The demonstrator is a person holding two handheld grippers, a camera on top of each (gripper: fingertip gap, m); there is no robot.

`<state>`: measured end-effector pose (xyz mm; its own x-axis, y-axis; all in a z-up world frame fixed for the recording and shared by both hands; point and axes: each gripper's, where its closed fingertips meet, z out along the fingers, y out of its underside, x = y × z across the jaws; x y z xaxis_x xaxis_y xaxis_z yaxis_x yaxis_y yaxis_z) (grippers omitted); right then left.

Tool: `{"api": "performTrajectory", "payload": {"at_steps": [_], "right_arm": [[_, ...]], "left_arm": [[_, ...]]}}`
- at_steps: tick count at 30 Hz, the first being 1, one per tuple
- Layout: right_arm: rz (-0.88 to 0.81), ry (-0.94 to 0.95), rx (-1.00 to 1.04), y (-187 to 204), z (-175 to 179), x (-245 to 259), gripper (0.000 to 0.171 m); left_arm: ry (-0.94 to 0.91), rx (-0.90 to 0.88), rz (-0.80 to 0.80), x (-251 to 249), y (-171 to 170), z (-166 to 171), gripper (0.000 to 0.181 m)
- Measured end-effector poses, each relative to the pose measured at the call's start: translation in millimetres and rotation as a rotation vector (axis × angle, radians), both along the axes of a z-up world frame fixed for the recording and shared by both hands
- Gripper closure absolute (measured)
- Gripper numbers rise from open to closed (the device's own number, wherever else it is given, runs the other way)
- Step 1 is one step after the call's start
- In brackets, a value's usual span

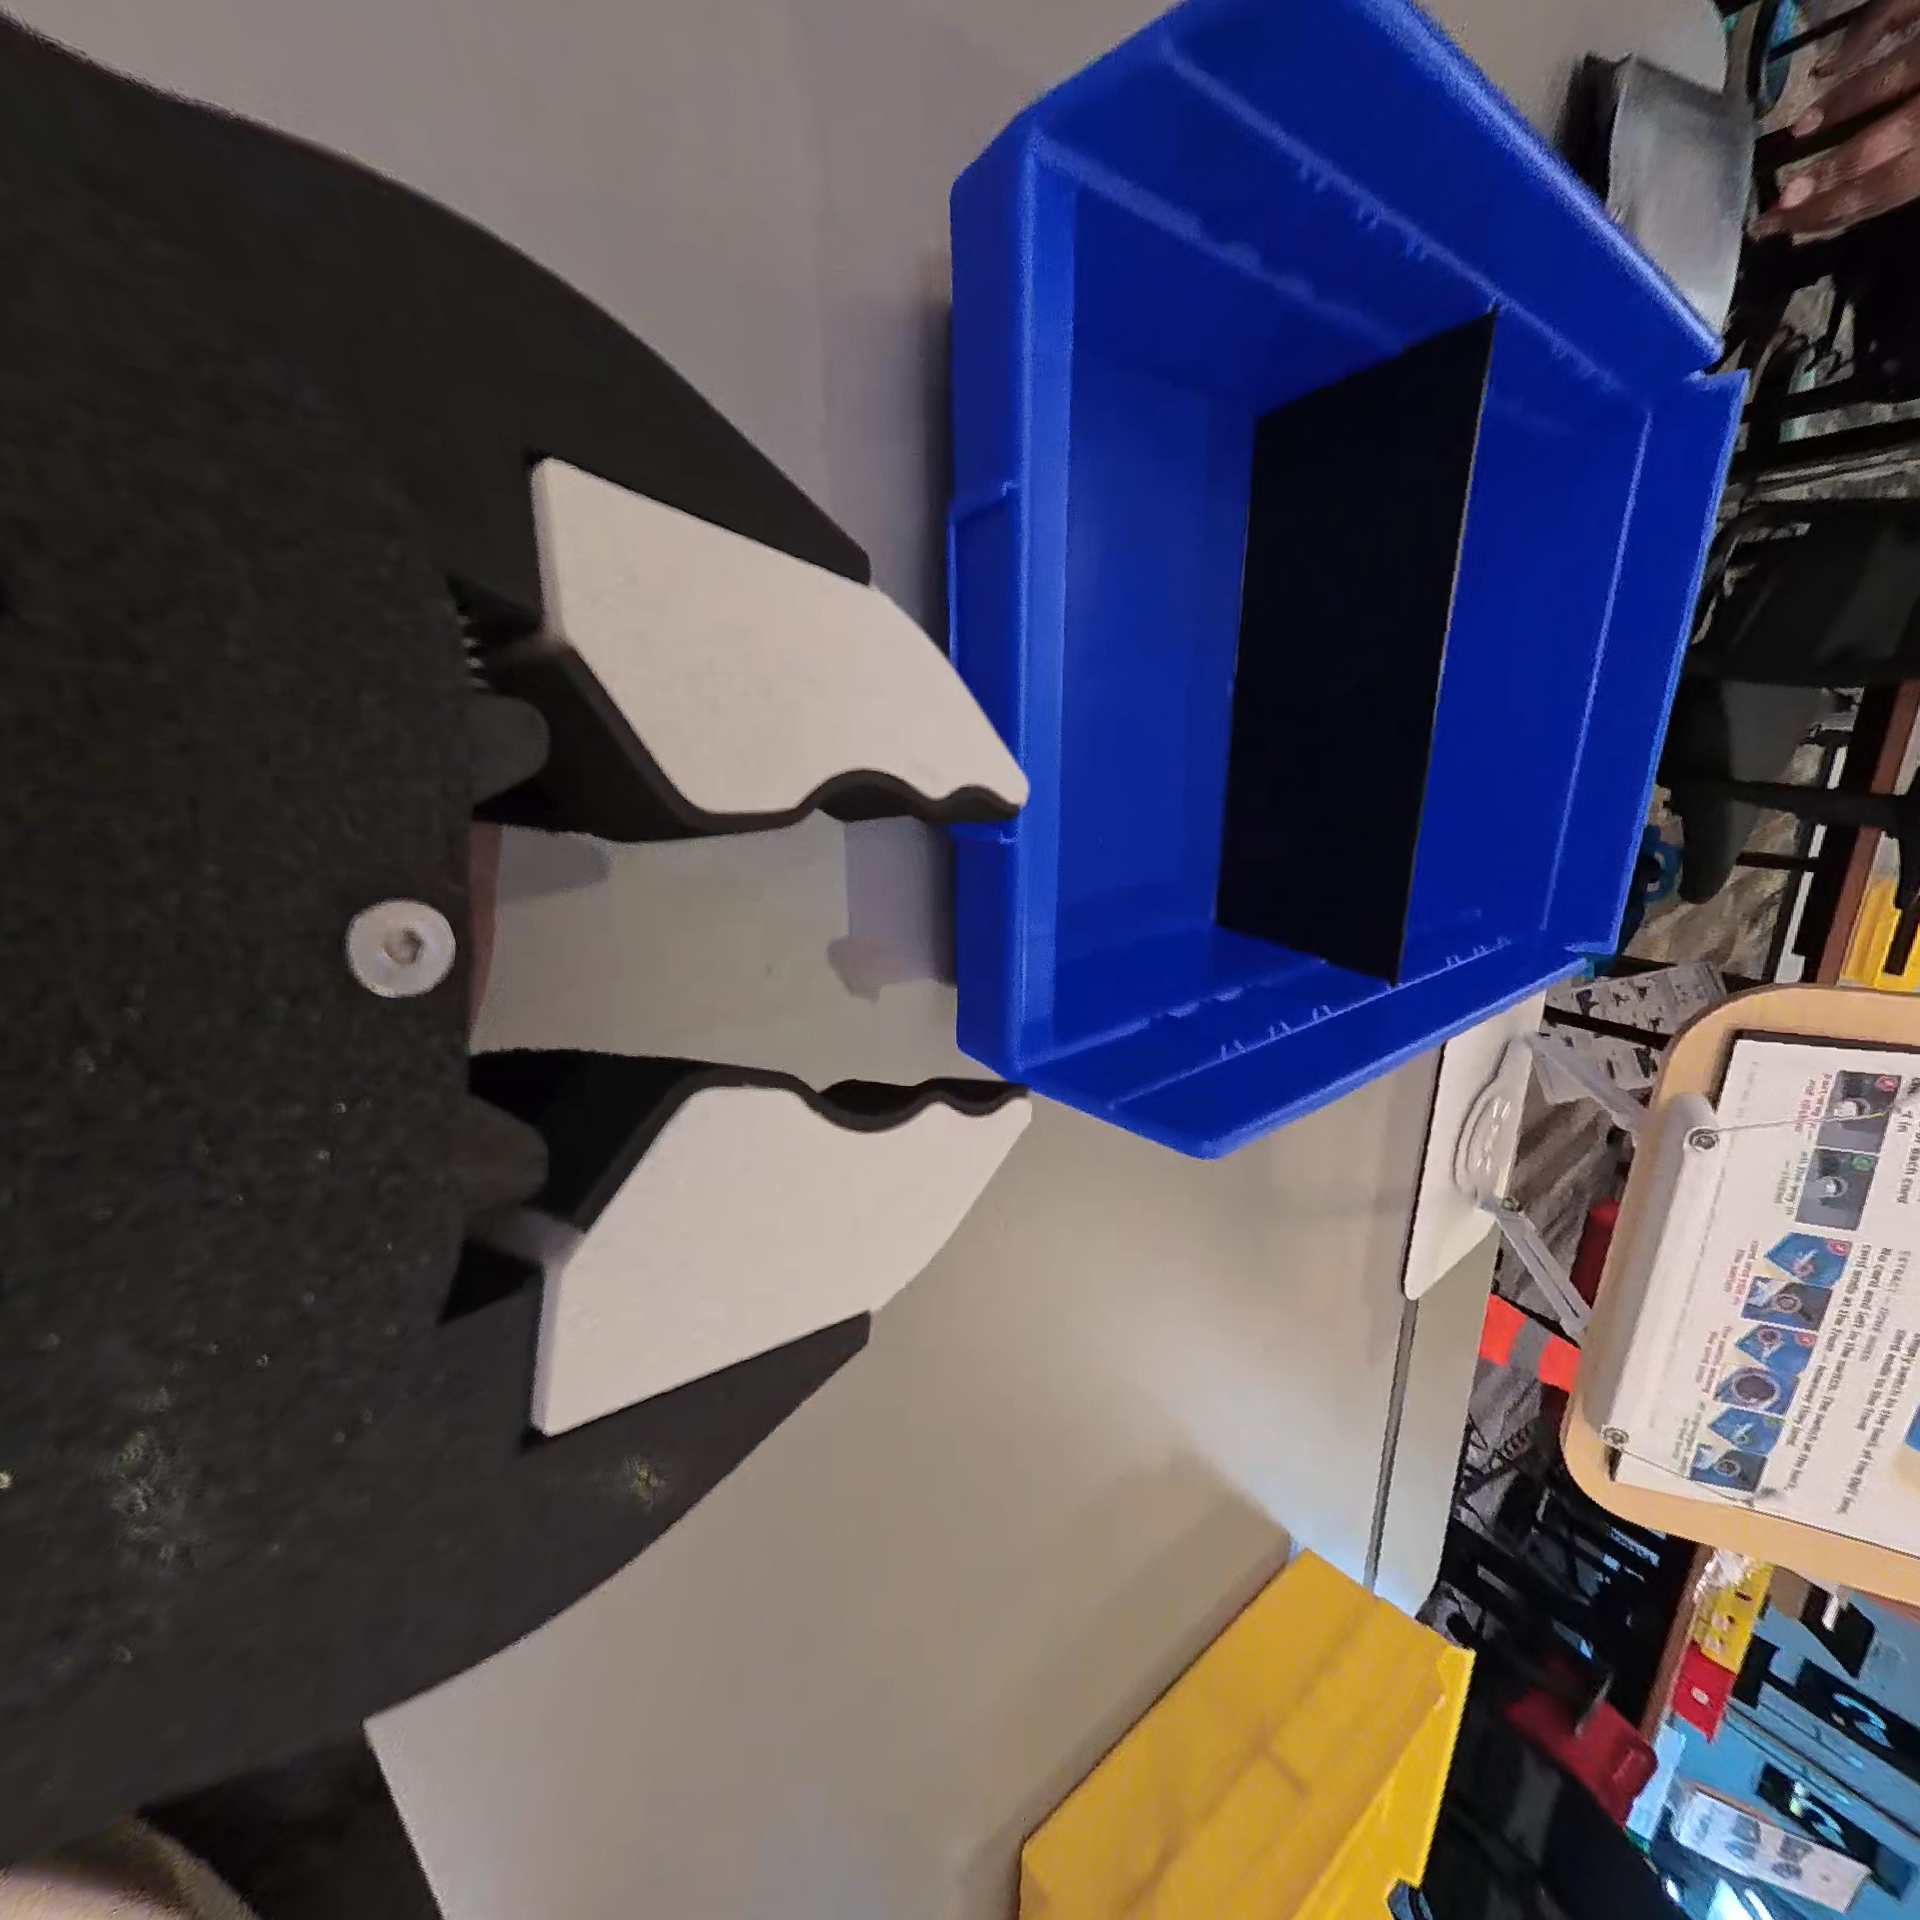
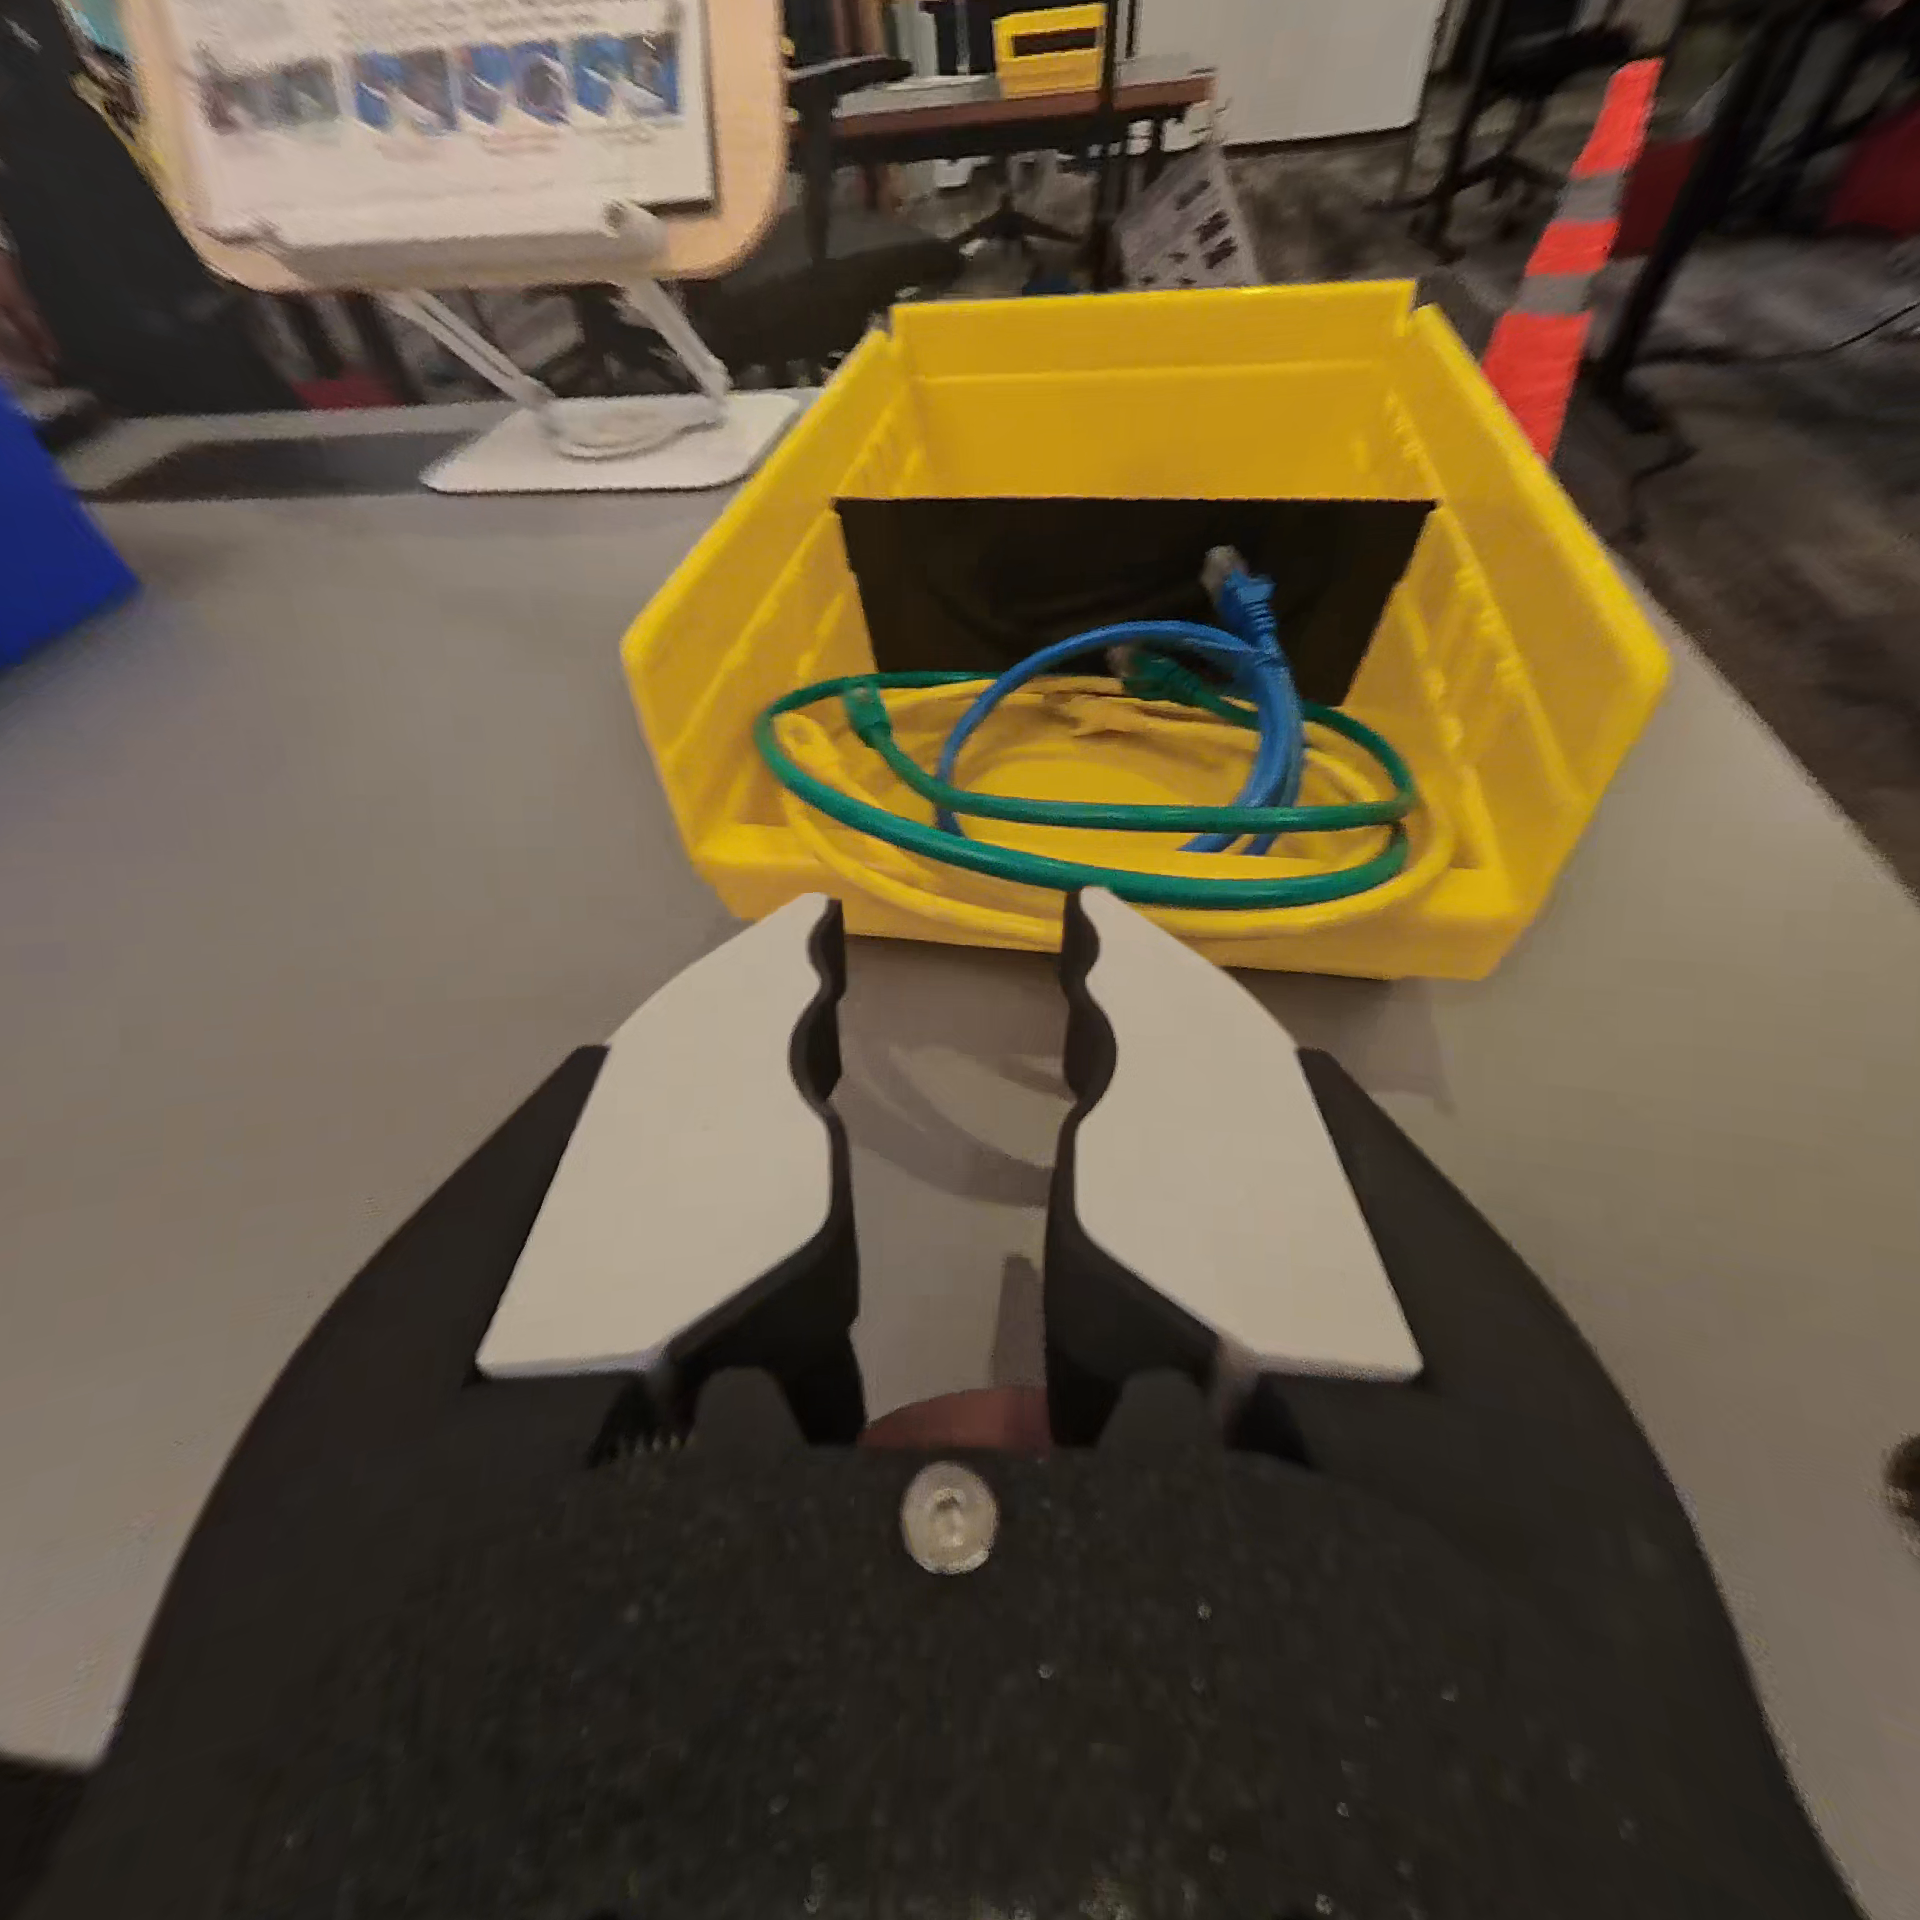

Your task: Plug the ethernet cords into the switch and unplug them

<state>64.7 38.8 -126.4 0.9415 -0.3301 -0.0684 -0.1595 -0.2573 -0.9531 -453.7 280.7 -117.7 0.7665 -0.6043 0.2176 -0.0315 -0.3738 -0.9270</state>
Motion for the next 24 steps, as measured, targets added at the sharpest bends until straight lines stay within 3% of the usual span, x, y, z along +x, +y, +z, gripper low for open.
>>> {"api": "performTrajectory", "payload": {"at_steps": [4, 21, 24], "right_arm": [[-0.017, 0.04, -0.068, 2.9, -20.1, 8.8, 0.129], [-0.066, -0.013, -0.057, -4.0, -10.7, 16.8, 0.128], [0.058, -0.015, -0.031, 16.9, -4.6, -12.3, 0.125]], "left_arm": [[0.051, 0.09, 0.022, -2.5, -2.1, 6.5, 0.138], [0.09, 0.097, -0.04, 12.3, -6.8, 0.2, 0.138], [0.091, 0.09, -0.055, 16.3, -7.8, -1.3, 0.138]]}}
